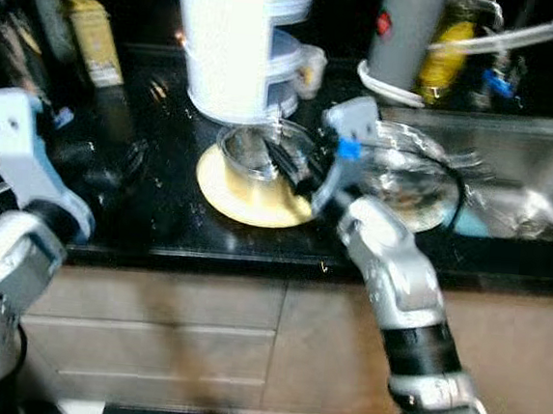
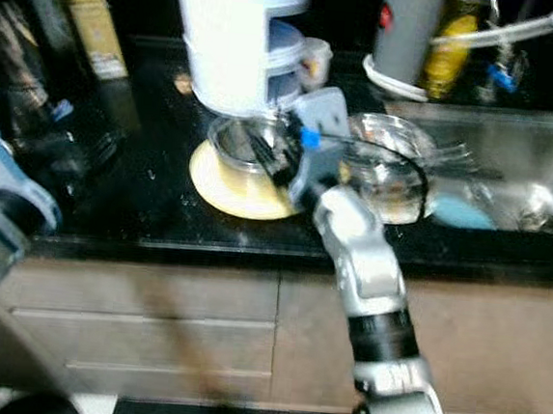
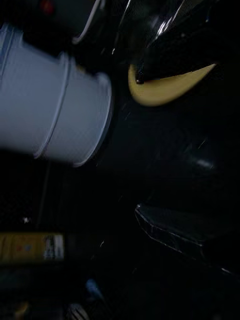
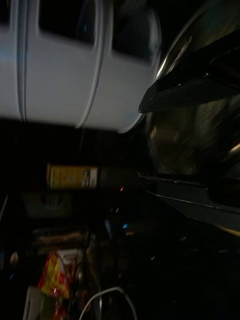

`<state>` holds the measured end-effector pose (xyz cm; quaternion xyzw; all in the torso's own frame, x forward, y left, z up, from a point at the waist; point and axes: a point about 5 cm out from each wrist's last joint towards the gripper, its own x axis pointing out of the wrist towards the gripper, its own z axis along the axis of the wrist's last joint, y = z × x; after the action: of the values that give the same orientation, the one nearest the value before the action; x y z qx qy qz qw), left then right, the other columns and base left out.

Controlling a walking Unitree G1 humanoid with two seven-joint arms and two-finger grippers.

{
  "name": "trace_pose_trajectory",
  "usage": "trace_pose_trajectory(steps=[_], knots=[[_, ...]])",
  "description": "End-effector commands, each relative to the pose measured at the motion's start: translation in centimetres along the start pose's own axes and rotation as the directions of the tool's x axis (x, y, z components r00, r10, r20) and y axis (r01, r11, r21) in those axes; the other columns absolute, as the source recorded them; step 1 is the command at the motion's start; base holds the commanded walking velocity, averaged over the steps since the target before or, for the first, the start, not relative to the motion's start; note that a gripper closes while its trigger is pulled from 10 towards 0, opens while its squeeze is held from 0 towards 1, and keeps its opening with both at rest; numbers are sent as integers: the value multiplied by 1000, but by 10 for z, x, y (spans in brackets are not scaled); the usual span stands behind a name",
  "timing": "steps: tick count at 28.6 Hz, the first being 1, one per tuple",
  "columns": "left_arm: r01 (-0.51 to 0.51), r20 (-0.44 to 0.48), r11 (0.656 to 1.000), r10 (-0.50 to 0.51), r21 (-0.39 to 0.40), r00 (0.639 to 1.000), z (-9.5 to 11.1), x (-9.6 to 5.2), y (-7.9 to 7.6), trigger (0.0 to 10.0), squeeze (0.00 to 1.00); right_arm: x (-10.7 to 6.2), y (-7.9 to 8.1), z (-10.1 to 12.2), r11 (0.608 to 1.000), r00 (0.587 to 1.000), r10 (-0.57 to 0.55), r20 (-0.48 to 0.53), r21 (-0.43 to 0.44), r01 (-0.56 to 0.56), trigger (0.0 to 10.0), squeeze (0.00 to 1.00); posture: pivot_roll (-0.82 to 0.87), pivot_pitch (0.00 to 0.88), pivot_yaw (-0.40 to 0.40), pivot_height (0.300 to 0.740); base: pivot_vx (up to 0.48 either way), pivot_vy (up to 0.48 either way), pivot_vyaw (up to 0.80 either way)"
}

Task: Kitchen organization

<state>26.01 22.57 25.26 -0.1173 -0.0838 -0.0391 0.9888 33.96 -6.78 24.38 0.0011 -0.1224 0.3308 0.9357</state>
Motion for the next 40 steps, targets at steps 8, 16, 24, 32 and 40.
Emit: trace_pose_trajectory(steps=[8,16,24,32,40], knots=[[26,3,997,-26,-66,1000,-17,2,-14,10000,0,-1,-1,4,1000,1000,21,15,-13,-20,10000,0,94,0,2,740,300,0,0],[171,-100,984,-176,-58,979,-49,-7,-41,10000,0,-2,-9,17,999,999,23,25,-33,-22,10000,0,91,0,0,740,0,0,0],[195,-138,978,-204,-76,969,-63,-9,-54,10000,0,-4,-14,32,998,999,39,22,-45,-38,10000,0,89,0,-2,740,0,0,0],[177,-104,984,-177,-14,979,-71,-9,-57,10000,0,2,-27,45,997,997,-75,-18,4,75,10000,0,90,0,-3,740,0,0,0],[147,-78,988,-143,40,987,-75,-12,-56,10000,0,-5,-43,53,991,972,-135,-190,-21,133,10000,0,81,0,-9,740,0,0,0]])
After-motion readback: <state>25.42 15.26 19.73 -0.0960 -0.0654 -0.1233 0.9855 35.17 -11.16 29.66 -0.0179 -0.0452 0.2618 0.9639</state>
